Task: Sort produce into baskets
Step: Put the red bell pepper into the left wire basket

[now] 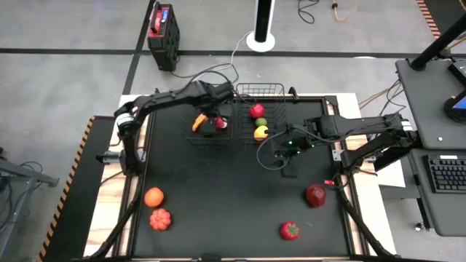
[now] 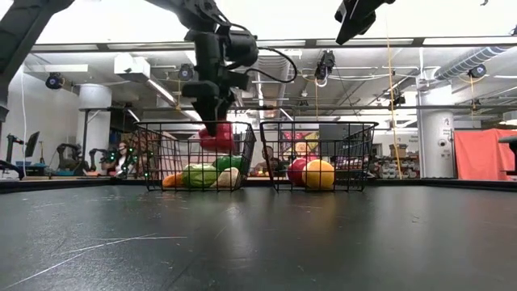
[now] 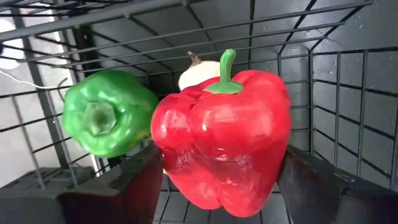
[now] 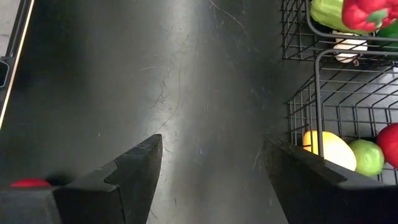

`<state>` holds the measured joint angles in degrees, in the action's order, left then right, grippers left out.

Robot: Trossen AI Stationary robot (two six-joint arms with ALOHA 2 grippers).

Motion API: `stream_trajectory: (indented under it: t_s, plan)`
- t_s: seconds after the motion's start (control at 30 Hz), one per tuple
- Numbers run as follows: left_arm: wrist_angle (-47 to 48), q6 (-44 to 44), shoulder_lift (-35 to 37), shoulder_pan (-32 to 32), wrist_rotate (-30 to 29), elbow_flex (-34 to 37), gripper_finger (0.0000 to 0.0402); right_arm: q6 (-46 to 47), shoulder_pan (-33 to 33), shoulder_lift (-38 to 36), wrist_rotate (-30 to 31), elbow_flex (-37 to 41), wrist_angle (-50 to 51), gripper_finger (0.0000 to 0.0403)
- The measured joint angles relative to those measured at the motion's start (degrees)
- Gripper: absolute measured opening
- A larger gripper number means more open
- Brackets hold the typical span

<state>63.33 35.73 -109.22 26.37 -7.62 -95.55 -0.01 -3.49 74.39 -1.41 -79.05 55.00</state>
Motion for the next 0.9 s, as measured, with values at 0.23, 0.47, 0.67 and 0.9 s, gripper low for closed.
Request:
stream_trajectory:
  t_s: [0.23, 0.47, 0.67, 0.9]
  plan:
    - [-0.5, -0.2, -1.2, 0.0, 2.4, 0.0, 0.0255, 0.0, 0.0, 0.0, 0.0, 0.0, 0.0, 0.0265]
    - [-0.4, -0.3, -1.3, 0.0, 5.5, 0.0, 0.0255, 0.0, 0.0, 0.0, 0.0, 0.0, 0.0, 0.0265]
    - [-0.3, -0.4, -1.3, 0.1, 7.9, 0.0, 0.0255, 0.0, 0.0, 0.0, 0.0, 0.0, 0.0, 0.0265]
    - [0.1, -1.8, -1.3, 0.4, 7.8, 0.5, 0.0255, 0.4, 0.0, 0.0, 0.0, 0.0, 0.0, 0.0265]
